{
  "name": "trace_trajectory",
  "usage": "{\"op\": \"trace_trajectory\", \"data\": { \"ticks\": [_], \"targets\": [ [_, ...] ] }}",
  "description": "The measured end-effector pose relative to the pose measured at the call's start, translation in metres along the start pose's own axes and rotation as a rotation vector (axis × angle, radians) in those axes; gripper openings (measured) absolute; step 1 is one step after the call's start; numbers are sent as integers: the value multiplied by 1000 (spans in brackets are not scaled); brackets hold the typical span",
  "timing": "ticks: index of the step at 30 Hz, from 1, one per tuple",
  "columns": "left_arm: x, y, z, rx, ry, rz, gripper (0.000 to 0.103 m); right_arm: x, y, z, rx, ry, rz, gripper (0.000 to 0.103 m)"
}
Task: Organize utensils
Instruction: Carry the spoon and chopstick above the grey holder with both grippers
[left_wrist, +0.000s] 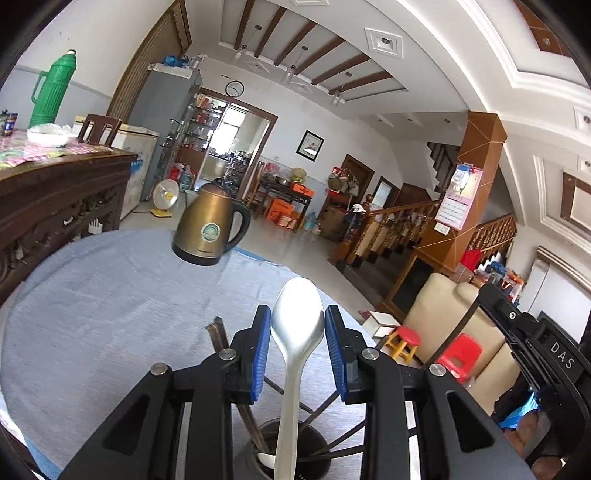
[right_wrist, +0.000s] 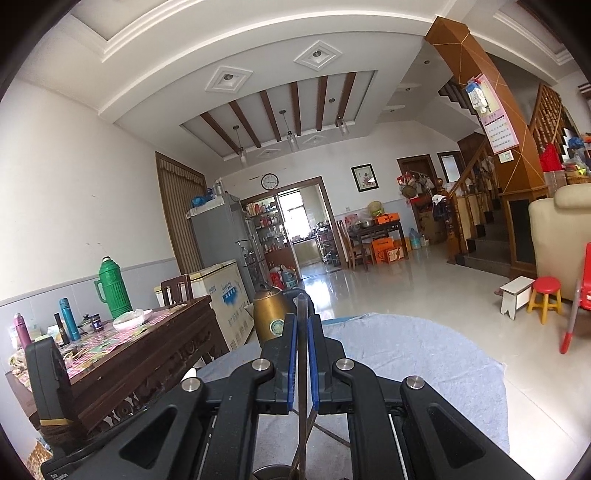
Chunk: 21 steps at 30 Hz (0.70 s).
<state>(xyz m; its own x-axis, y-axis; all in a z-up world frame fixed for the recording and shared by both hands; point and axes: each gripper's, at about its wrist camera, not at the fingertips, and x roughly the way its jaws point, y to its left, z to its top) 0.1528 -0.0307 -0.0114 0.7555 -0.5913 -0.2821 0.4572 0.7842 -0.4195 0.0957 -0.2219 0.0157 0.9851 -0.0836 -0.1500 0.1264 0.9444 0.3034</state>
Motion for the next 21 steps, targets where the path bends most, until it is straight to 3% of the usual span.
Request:
{"op": "trace_trajectory", "data": {
  "ticks": [8,21],
  "targets": [
    [4,9,5,-106,-31,-94,31,2,-3,-2,5,15,9,7],
    [32,2,-17,-96,-76,-85,31,4,-2,-10,4,39,25,7]
  ]
}}
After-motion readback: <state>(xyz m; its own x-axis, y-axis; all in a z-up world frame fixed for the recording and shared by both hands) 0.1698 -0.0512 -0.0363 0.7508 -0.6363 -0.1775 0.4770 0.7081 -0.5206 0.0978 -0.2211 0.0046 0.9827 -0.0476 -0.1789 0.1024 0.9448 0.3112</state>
